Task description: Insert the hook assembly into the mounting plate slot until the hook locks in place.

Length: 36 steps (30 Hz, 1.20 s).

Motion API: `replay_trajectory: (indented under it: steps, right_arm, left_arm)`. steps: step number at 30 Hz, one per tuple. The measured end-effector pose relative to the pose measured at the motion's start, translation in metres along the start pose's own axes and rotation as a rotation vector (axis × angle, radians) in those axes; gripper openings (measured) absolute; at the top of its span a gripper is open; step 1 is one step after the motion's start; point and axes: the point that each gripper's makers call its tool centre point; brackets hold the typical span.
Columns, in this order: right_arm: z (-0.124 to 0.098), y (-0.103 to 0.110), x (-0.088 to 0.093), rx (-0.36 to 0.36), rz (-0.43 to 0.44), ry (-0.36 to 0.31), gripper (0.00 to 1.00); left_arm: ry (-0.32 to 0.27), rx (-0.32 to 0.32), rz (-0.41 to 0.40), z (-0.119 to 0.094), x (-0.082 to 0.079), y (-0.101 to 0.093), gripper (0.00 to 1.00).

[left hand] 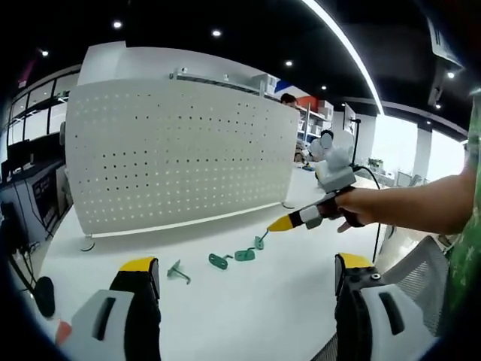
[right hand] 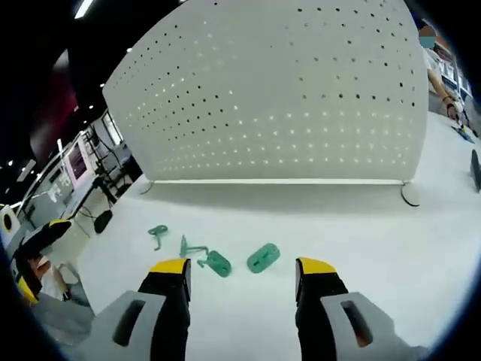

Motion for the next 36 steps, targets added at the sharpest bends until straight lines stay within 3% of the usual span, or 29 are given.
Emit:
replay_trajectory:
  steps: [36]
  right_arm:
    - [0.034, -0.019, 0.01, 0.059, 0.019, 0.071, 0.28]
  left_arm:
    - [0.024, 0.008, -0.02, 0.008, 0.008, 0.005, 0.98]
Point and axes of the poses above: the point that each gripper's makers call its tool centre point, and the gripper's own axes: z roughly forward along the fingers, y roughly to its left, x roughly out of its underside, and after that the axes turned 2 degrees about -x, right-handed
